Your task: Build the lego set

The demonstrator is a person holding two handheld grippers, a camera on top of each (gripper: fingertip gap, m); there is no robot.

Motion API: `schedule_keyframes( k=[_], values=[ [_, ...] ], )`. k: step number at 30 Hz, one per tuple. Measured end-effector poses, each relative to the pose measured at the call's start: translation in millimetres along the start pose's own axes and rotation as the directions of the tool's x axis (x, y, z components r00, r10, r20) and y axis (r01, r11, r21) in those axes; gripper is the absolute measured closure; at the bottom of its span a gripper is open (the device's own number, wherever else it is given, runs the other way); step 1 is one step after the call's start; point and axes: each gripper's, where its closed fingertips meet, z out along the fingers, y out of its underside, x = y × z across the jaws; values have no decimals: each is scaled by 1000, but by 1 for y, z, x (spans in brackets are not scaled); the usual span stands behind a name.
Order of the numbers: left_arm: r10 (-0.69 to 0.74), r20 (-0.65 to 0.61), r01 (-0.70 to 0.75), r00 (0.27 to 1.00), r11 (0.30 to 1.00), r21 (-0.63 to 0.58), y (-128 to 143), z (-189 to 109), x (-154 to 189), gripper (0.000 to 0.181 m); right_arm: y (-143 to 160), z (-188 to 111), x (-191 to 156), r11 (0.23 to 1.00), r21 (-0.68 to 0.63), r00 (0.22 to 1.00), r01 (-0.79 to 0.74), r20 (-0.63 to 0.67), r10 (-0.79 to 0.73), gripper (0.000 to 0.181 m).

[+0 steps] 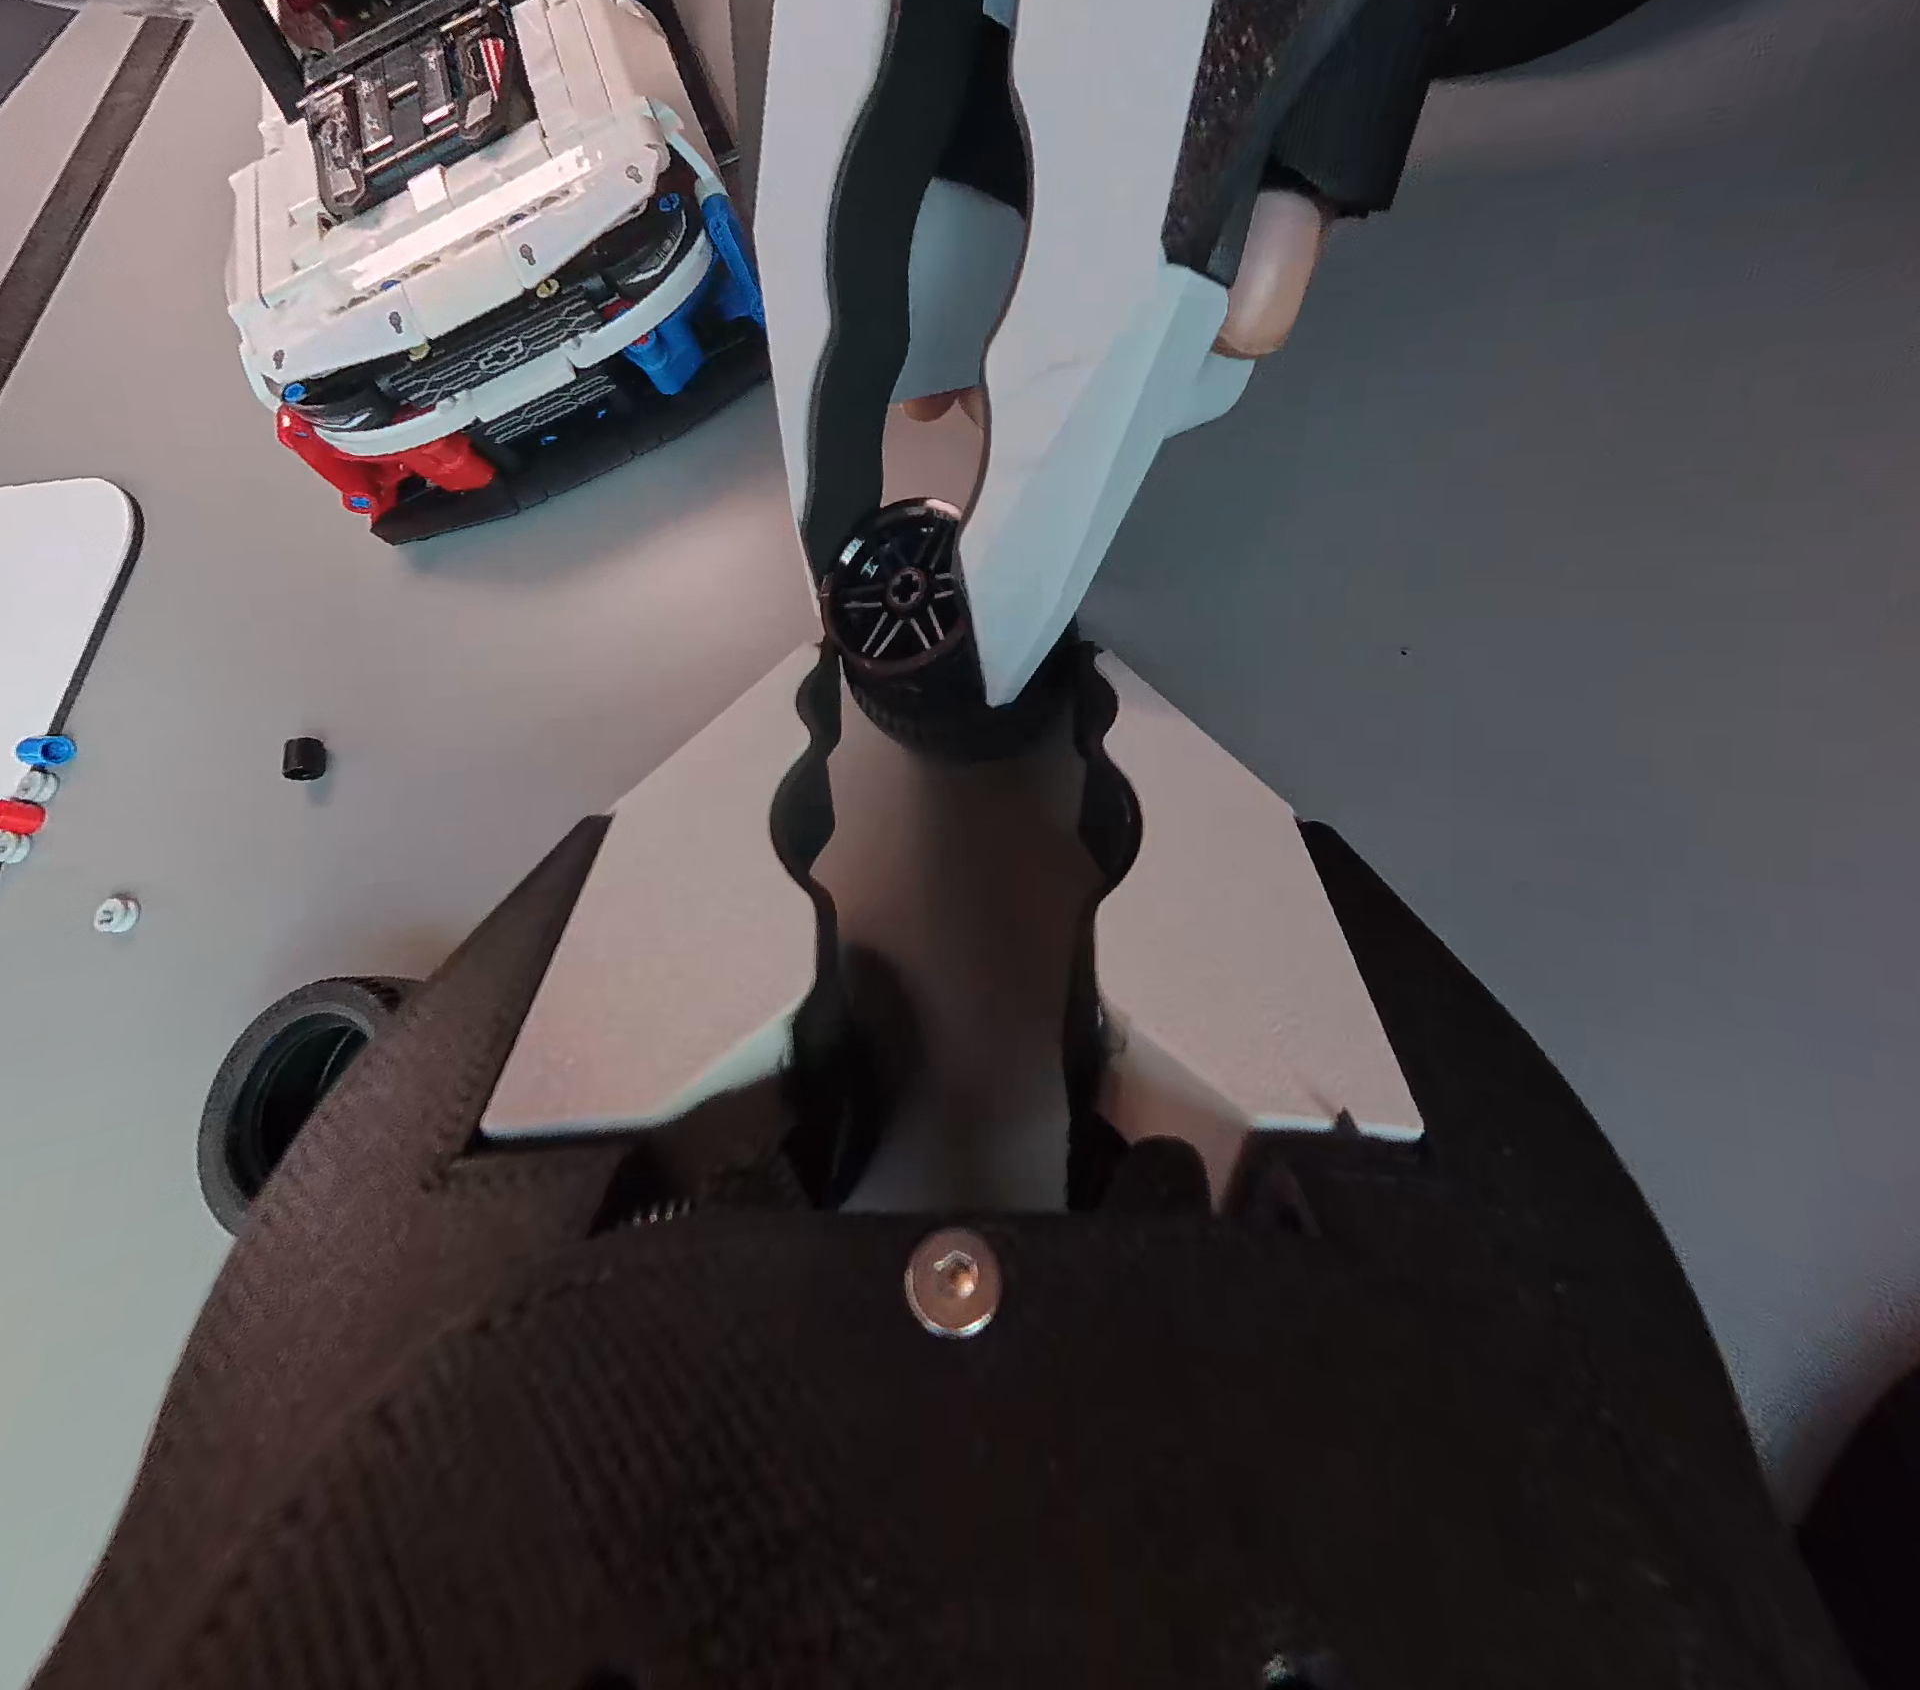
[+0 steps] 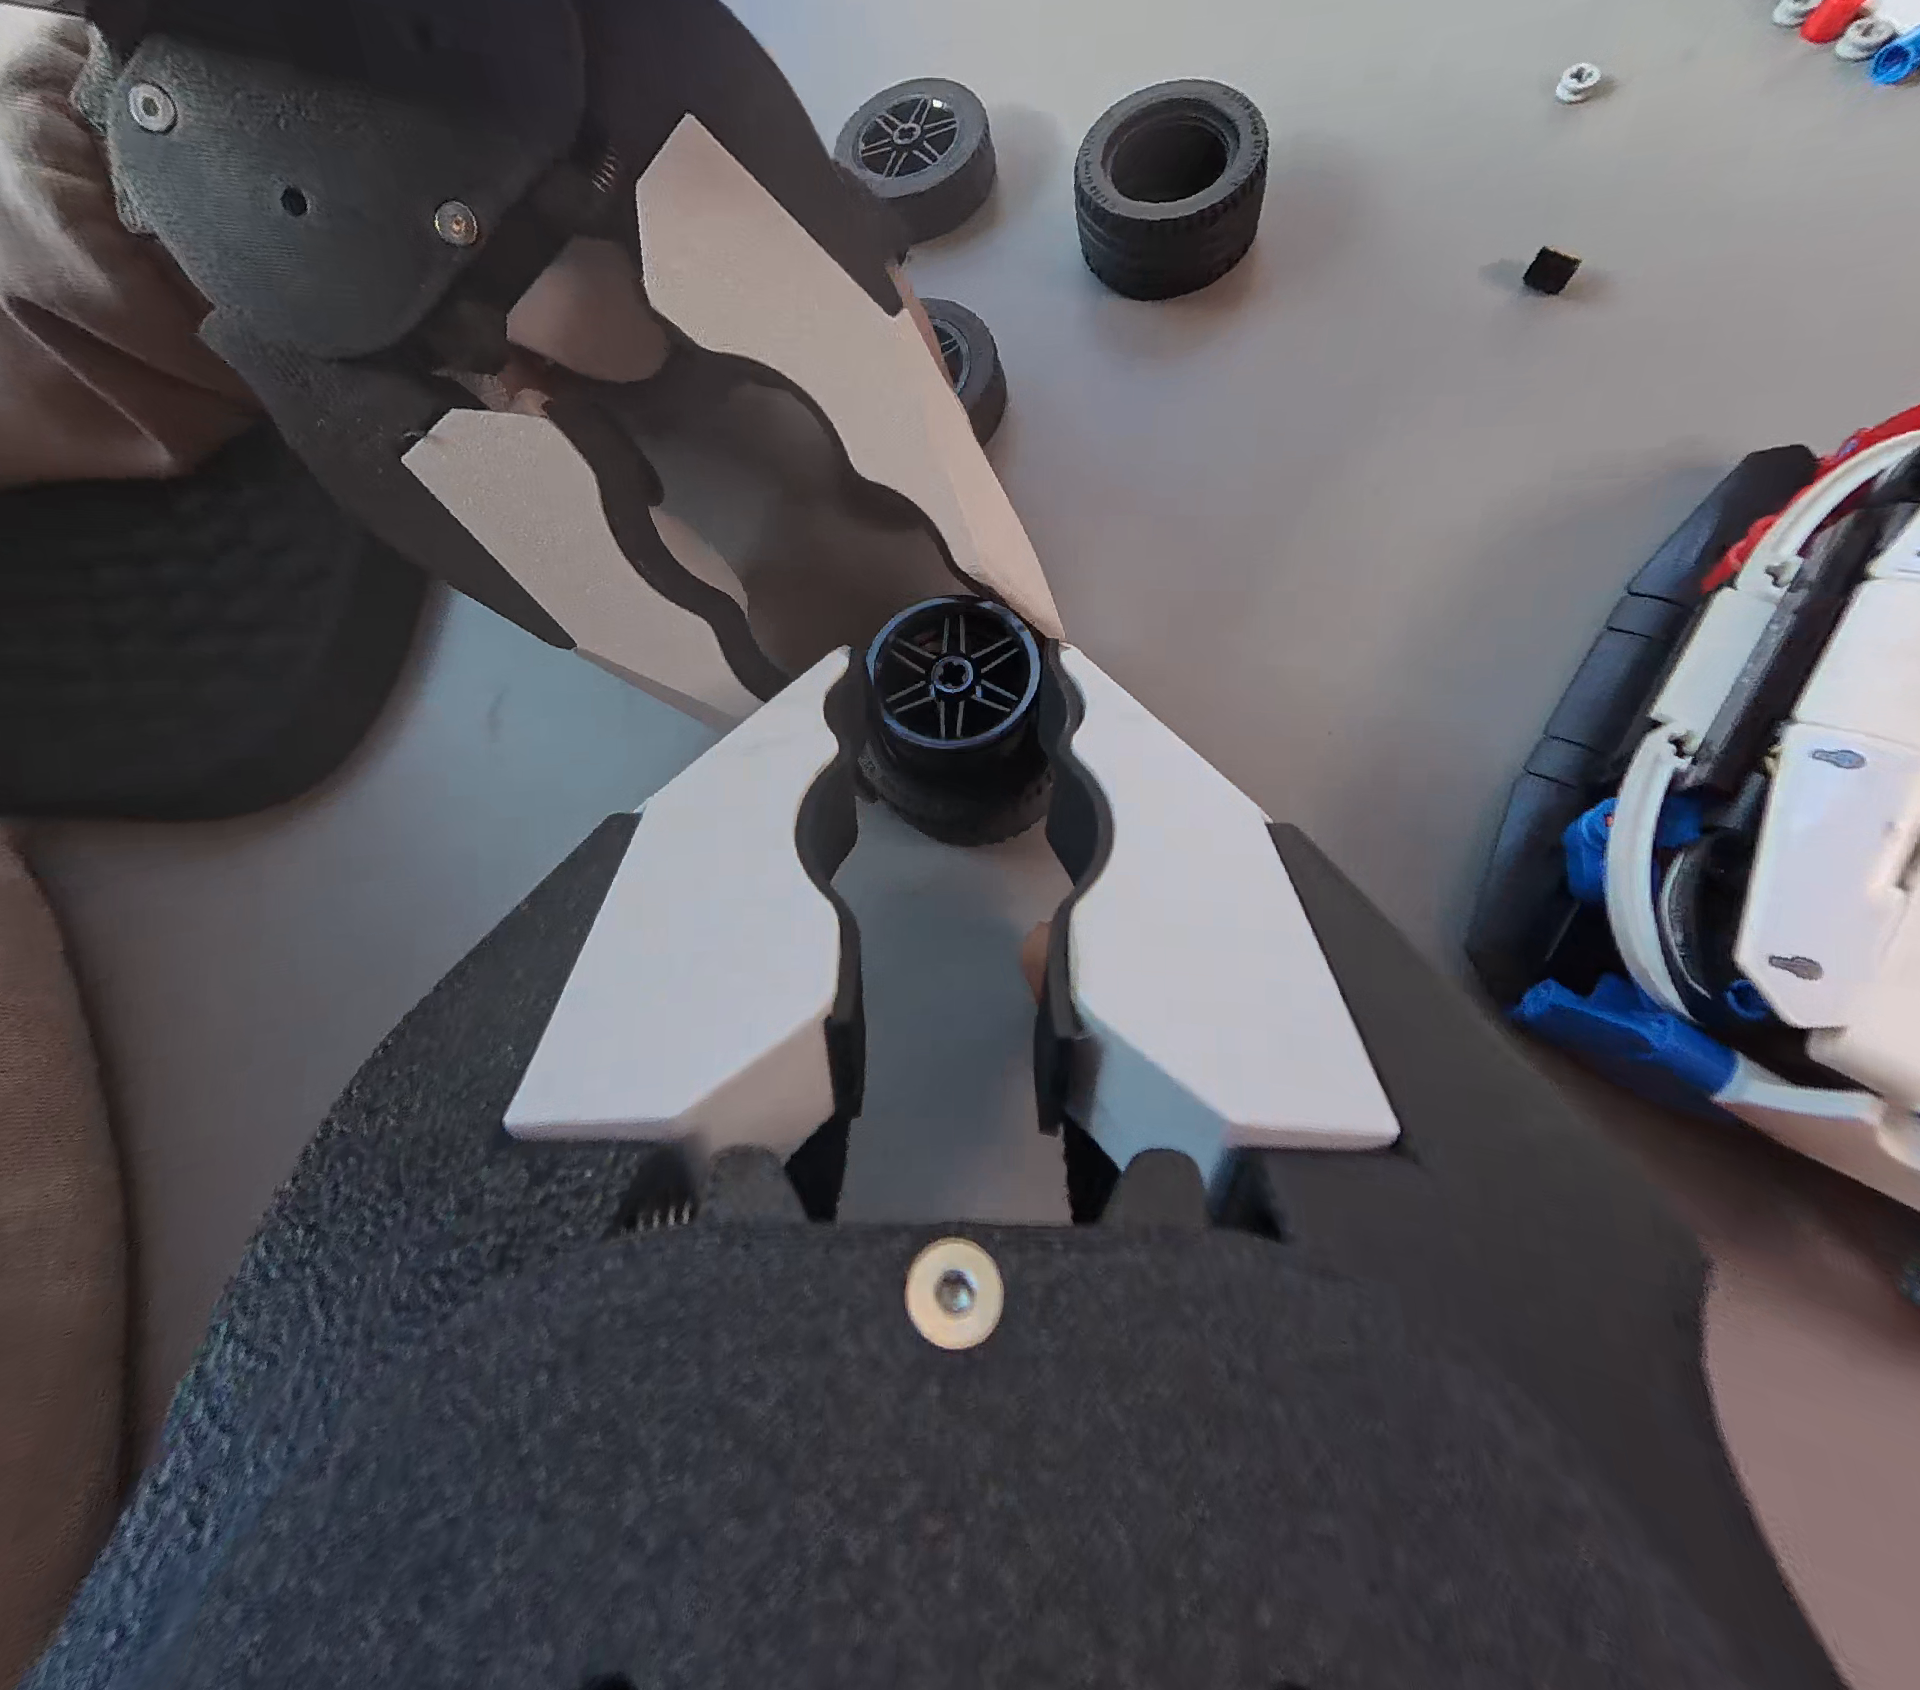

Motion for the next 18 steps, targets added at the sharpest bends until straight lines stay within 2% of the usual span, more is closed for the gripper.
schedule_keyframes(
  k=[3, 6, 10, 13, 15, 18],
  values=[
    [21, 4, -21, 1000, 1000, -11, 1, 1, 0, 138, 1, -5, -2, 996, -87, 998, 28, 65, -22, 145],
    [23, 1, -23, 1000, 1000, -11, 1, 1, 0, 138, 3, -10, -4, 966, -215, 986, 146, 106, -126, 138],
    [25, -3, -25, 1000, 1000, -12, 1, 0, 0, 139, 1, -12, -2, 881, -328, 940, 340, 123, -317, 148],
    [27, -3, -27, 1000, 1000, -12, 2, 0, 0, 139, 2, -9, -3, 830, -387, 915, 402, 155, -371, 152],
    [28, -2, -28, 1000, 1000, -10, 2, 0, 0, 139, 1, -8, -3, 846, -388, 930, 367, 151, -334, 152],
    [25, -2, -25, 1000, 1000, -12, 2, 0, 0, 138, 0, -4, -3, 942, -297, 987, 157, 88, -137, 152]
  ],
)
